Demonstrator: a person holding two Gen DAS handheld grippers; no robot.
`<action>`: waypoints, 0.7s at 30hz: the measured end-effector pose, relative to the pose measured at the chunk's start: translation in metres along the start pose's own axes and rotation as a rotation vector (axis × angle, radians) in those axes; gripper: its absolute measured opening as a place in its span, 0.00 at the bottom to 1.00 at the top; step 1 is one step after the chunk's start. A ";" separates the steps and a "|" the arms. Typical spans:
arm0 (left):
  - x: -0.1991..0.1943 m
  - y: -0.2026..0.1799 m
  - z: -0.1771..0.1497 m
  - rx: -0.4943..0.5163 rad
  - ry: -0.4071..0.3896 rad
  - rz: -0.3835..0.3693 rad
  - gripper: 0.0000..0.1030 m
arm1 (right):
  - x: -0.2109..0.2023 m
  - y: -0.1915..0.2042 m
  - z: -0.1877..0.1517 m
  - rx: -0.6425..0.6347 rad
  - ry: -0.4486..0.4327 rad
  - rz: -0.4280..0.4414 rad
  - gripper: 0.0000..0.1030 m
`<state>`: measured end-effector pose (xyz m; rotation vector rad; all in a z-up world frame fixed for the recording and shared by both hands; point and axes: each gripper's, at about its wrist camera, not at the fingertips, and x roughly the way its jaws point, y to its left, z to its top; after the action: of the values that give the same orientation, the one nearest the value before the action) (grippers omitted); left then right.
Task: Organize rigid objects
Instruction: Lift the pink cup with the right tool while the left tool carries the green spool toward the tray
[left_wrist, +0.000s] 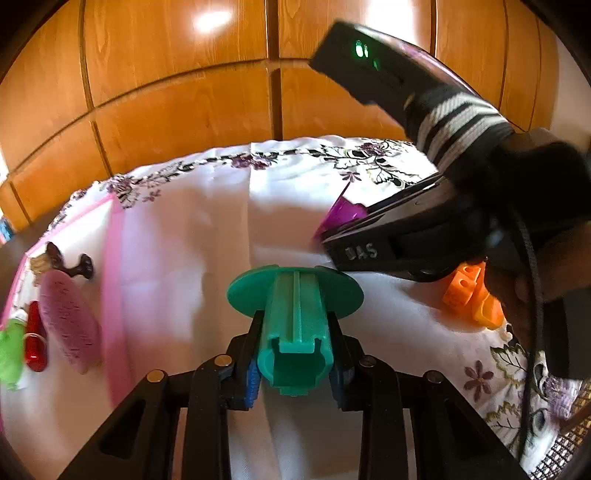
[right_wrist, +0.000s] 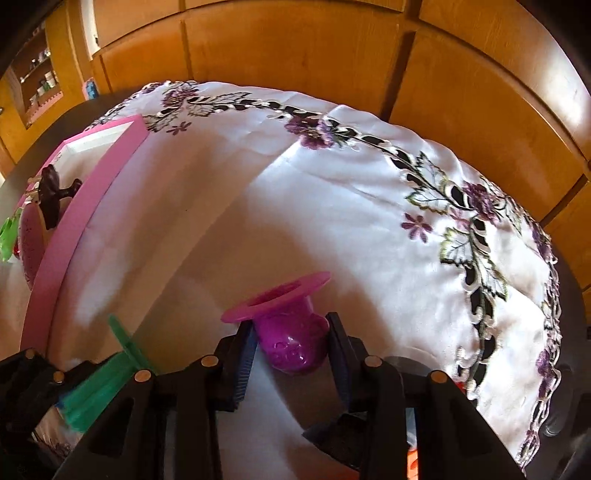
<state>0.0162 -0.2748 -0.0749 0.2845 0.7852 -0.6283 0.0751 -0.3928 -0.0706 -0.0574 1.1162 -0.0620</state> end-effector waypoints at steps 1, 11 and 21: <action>-0.004 0.000 0.000 0.005 0.004 0.007 0.29 | -0.003 -0.002 0.000 0.002 -0.011 -0.019 0.35; -0.028 -0.017 -0.004 0.067 0.039 0.103 0.29 | -0.053 -0.004 0.004 -0.018 -0.204 -0.026 0.34; -0.045 -0.003 0.009 -0.017 0.041 0.152 0.29 | -0.062 -0.021 0.007 0.050 -0.238 -0.031 0.34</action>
<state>-0.0042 -0.2627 -0.0360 0.3393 0.7993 -0.4738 0.0542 -0.4084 -0.0104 -0.0361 0.8756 -0.1081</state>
